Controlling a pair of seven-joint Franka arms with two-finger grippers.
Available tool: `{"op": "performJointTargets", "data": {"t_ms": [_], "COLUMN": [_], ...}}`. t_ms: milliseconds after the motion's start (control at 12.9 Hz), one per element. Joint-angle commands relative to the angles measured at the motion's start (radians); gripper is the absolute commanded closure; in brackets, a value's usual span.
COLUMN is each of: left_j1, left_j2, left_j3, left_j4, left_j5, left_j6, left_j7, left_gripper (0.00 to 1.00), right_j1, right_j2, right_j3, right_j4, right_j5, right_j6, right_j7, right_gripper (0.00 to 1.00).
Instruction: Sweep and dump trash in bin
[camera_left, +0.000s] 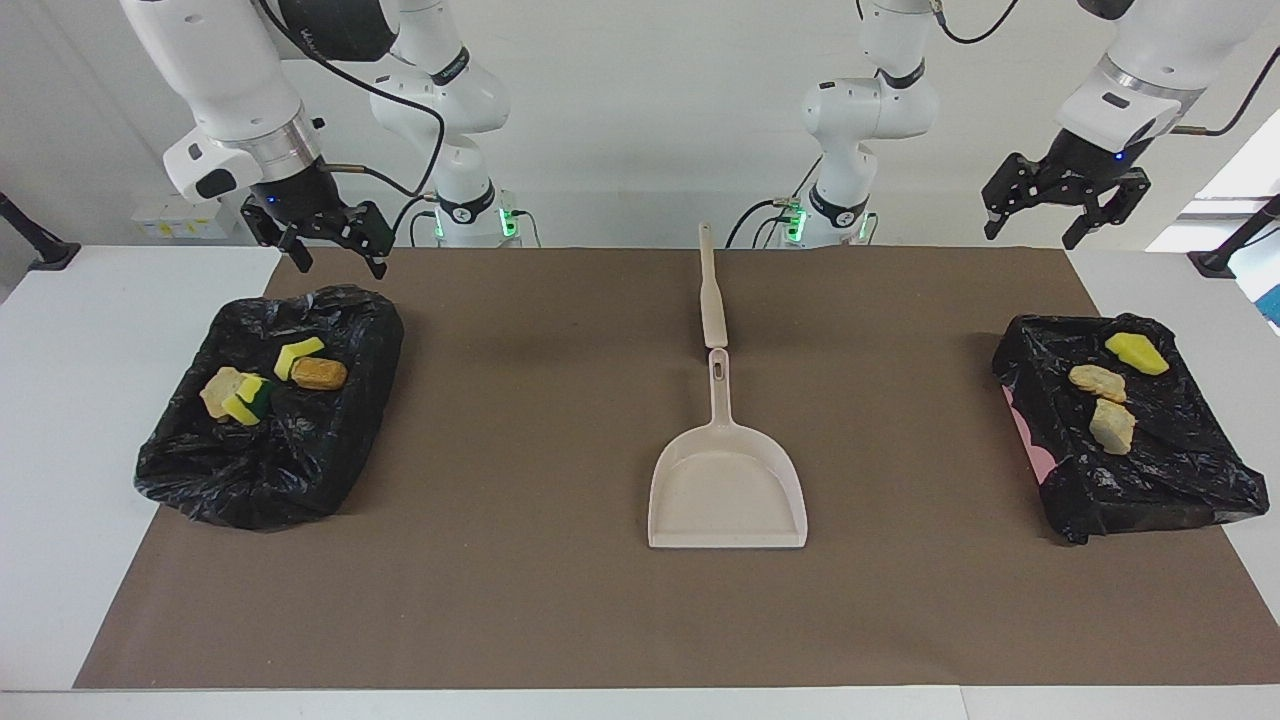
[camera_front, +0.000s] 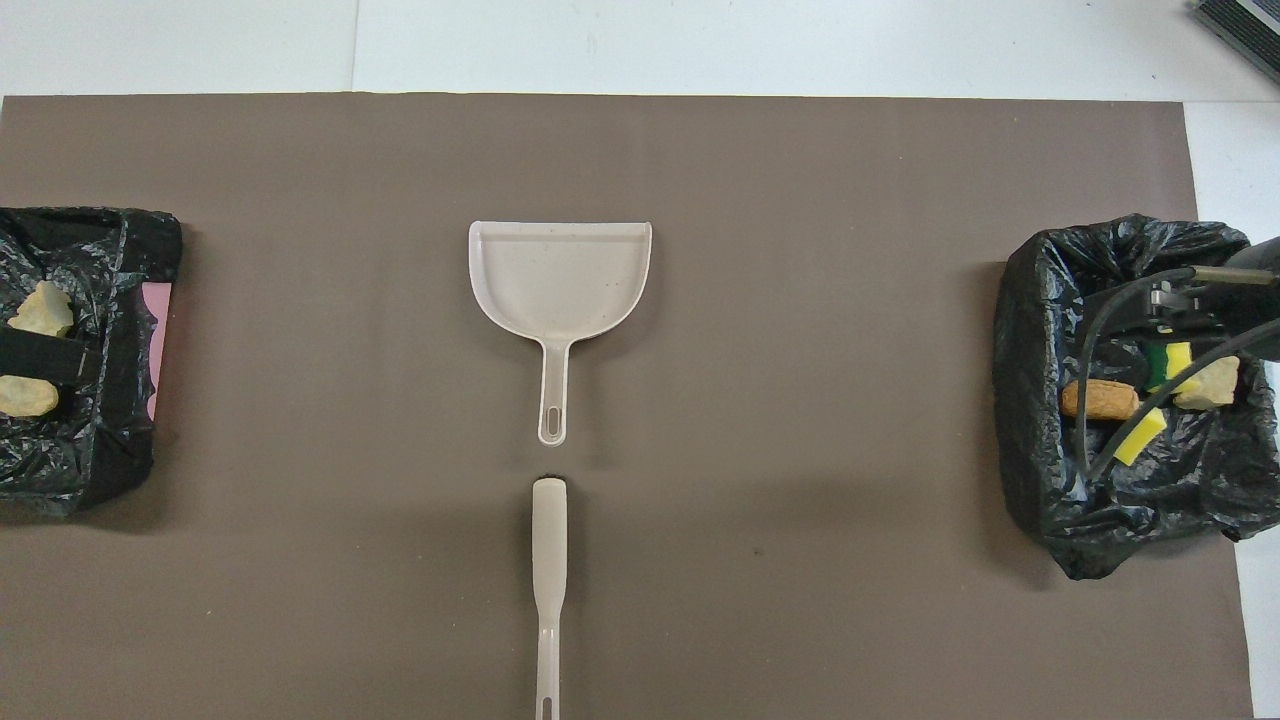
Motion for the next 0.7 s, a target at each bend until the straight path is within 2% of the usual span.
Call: {"op": "performJointTargets", "data": {"t_ms": [0,619], "left_j1": [0.008,0.008], "left_j2": [-0.018,-0.053], "left_j3": [-0.016,-0.016], "left_j4": [-0.014,-0.065], "left_j5": [0.017,0.028], "left_j6": [-0.015,-0.021], "left_j7": [-0.006,-0.028], "left_gripper": [0.0,0.0], "right_j1": [0.0,-0.001], "right_j2": [-0.009,-0.011], "right_j3": [-0.005,-0.011], "right_j4": [0.0,-0.002], "right_j5": [0.014,0.011], "right_j6": [-0.011,-0.011], "right_j7": [0.001,0.004], "right_gripper": [0.0,0.0]}}
